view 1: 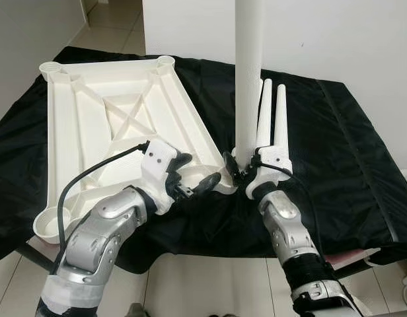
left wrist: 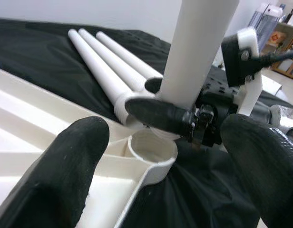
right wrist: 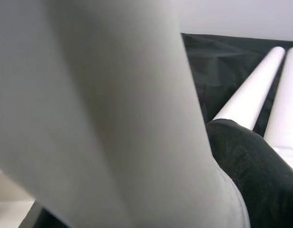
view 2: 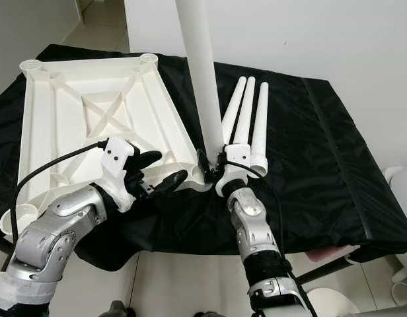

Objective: Building children table

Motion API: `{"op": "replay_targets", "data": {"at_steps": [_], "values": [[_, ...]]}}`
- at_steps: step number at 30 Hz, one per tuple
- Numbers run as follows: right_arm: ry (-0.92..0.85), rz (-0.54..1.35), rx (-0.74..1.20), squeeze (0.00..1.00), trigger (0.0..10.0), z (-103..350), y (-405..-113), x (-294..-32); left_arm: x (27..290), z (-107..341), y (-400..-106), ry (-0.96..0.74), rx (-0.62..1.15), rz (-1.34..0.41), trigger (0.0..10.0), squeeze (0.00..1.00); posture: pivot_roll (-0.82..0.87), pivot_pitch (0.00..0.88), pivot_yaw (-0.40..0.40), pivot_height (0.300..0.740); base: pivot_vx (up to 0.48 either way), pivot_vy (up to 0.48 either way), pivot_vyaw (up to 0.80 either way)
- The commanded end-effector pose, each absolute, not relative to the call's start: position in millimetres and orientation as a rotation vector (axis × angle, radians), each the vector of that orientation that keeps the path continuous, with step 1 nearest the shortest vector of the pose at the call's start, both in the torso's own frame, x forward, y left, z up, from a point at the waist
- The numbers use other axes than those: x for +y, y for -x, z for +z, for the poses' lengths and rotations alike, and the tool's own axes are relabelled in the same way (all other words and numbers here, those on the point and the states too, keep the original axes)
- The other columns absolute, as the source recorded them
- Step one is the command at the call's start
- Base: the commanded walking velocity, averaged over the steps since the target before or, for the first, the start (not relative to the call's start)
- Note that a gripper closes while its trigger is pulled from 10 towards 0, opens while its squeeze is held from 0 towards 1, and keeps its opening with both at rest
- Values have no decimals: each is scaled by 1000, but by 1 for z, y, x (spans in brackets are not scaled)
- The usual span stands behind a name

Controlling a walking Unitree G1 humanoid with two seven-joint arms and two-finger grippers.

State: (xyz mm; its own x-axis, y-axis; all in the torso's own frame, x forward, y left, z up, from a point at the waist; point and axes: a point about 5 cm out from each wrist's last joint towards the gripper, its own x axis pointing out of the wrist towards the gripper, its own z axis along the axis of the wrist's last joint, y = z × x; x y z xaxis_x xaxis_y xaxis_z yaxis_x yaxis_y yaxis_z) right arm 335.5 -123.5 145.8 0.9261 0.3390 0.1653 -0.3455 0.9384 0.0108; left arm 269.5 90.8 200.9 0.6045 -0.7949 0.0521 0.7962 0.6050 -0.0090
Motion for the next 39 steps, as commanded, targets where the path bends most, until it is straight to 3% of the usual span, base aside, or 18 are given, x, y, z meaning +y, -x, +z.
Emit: {"op": "replay_targets", "data": {"at_steps": [1,2,3,15,23,32,33,39], "values": [[-29,373,-177,0,10000,153,-337,-126,84,210,-267,26,-78,-1023,10000,1000,97,91,-79,740,0,0,0],[-29,373,-177,0,10000,153,-337,-126,84,210,-267,26,-78,-1023,10000,1000,97,91,-79,740,0,0,0],[-31,398,-172,0,10000,155,-337,-128,79,221,-270,19,-137,-1039,10000,0,97,91,-79,740,0,0,0],[-59,536,-149,0,10000,160,-333,-113,54,265,-289,107,-300,-1098,10000,0,74,78,-77,740,0,0,0],[-64,613,-126,0,10000,162,-328,-109,42,291,-287,201,-393,-1189,10000,0,71,77,-76,740,0,0,0],[-69,628,-115,0,10000,162,-327,-108,40,295,-287,244,-387,-1253,10000,0,60,68,-67,740,0,0,0],[-70,630,-110,0,10000,161,-326,-108,40,295,-288,254,-382,-1259,0,0,60,63,-63,740,0,0,0],[-71,631,-100,0,10000,160,-324,-108,41,296,-291,255,-389,-1255,0,0,61,58,-60,740,0,0,0]]}}
